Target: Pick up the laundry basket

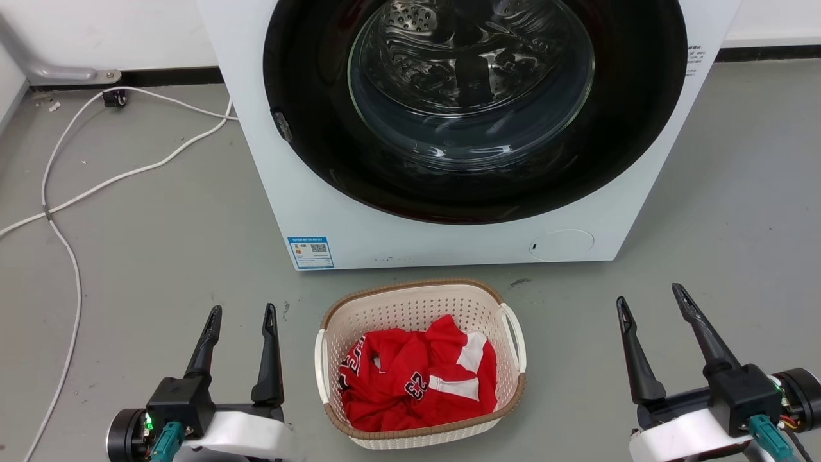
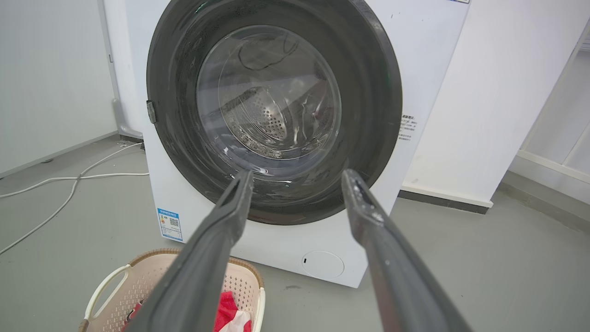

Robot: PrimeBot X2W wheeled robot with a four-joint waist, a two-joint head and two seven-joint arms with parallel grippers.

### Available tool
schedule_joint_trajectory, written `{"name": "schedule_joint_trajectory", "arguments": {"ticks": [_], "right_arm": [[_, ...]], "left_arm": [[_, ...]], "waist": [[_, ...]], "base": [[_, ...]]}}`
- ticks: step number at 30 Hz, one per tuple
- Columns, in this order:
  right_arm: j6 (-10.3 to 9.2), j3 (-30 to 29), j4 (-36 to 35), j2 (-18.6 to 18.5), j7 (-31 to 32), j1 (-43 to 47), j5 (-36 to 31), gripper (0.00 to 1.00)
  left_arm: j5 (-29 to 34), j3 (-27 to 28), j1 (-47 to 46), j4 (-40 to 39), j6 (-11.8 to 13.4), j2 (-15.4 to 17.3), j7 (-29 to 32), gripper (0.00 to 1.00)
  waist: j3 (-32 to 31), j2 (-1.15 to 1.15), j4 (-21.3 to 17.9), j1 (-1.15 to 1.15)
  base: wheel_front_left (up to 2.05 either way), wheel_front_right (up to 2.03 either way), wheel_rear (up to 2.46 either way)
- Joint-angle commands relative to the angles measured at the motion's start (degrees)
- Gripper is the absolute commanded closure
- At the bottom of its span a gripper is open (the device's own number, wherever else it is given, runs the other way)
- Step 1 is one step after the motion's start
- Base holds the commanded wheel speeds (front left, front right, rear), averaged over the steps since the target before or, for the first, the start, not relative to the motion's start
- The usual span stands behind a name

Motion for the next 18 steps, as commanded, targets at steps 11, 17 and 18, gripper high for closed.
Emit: {"name": "schedule_joint_trajectory", "arguments": {"ticks": [11,17,18], "right_arm": [[-0.04,-0.17,0.14,-0.13,-0.12,0.34,0.47,0.00],[-0.04,-0.28,0.09,-0.13,-0.12,-0.08,0.74,0.00],[-0.04,-0.29,0.01,-0.13,-0.12,-0.26,0.76,0.00]], "left_arm": [[0.66,0.22,0.27,-0.16,0.23,0.14,-0.18,0.00],[0.73,0.39,-0.12,-0.26,0.06,0.14,-0.18,0.00],[0.73,0.45,-0.29,-0.27,0.05,0.14,-0.18,0.00]], "waist": [[0.07,0.00,0.04,0.00],[0.53,0.00,-0.02,0.00],[0.77,0.00,-0.03,0.00]], "base": [[0.00,0.00,0.00],[0.00,0.00,0.00],[0.00,0.00,0.00]]}}
